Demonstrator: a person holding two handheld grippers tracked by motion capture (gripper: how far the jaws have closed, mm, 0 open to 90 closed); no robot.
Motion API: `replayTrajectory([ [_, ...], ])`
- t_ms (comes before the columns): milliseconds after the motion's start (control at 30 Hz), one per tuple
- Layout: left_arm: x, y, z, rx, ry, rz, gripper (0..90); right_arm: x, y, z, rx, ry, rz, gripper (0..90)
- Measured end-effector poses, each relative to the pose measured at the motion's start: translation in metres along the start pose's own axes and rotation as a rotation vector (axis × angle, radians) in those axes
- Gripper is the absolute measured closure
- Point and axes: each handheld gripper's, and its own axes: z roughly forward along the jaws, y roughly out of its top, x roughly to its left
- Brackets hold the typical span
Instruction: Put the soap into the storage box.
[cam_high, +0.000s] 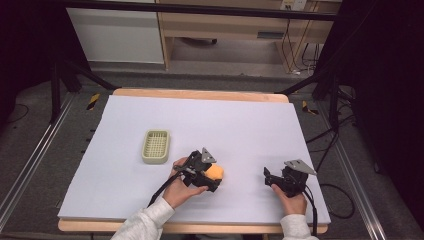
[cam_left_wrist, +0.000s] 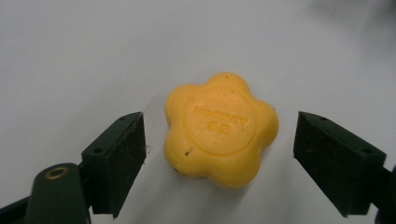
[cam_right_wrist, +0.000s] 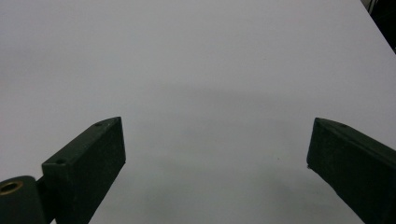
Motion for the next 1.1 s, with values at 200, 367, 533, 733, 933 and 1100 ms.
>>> replayTrajectory([
  [200, -0.002, 0.002, 0.007, 0.029, -0.011, 0.012, 17.0, 0.000, 0.000, 0.000, 0.001, -0.001, 0.002, 4.9],
  [367, -0.002, 0.001, 0.010, 0.042, -0.003, 0.017, 17.4, 0.000, 0.000, 0.000, 0.003, -0.001, 0.000, 4.9],
  [533, -0.001, 0.001, 0.013, 0.065, -0.003, 0.026, 19.1, 0.000, 0.000, 0.000, 0.003, 0.000, -0.002, 4.9],
  [733, 0.000, 0.001, 0.016, 0.072, 0.006, 0.027, 21.6, 0.000, 0.000, 0.000, 0.003, -0.002, -0.002, 4.9],
  [933, 0.001, 0.001, 0.020, 0.088, 0.000, 0.026, 21.6, 0.001, 0.000, 0.000, 0.004, -0.002, -0.002, 4.9],
  [1100, 0.003, 0.002, 0.023, 0.098, -0.013, 0.016, 21.7, 0.001, 0.000, 0.000, 0.005, -0.001, -0.003, 4.9],
])
